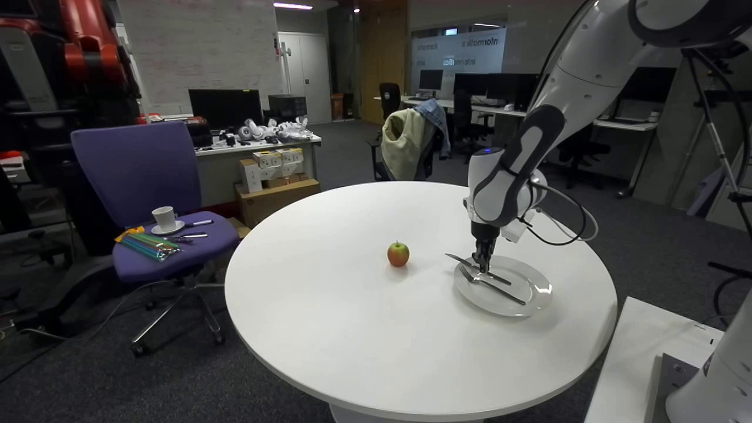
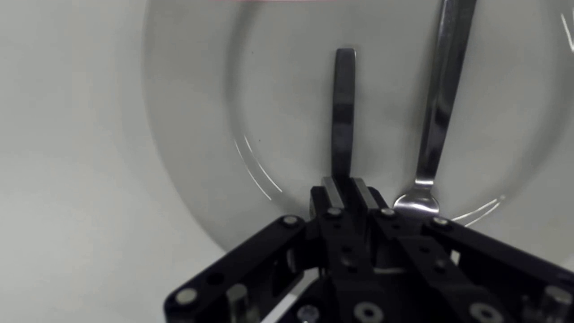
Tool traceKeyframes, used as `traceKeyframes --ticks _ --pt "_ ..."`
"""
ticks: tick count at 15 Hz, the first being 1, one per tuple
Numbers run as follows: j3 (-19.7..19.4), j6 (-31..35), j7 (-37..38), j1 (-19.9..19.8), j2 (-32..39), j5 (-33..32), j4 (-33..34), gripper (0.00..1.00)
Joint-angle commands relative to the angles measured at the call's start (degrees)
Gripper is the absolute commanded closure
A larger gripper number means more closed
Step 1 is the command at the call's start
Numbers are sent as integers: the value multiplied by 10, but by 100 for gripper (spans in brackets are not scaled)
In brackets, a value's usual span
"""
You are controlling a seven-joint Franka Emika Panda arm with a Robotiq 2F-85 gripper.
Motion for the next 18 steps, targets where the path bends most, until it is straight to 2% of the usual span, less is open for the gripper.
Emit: traceKeyframes --ticks 1,7,18 --pt "17 -15 -2 -9 14 16 12 97" --pt "15 -20 0 -15 0 30 -6 97" --pt "12 -88 -3 -22 -20 52 -10 97"
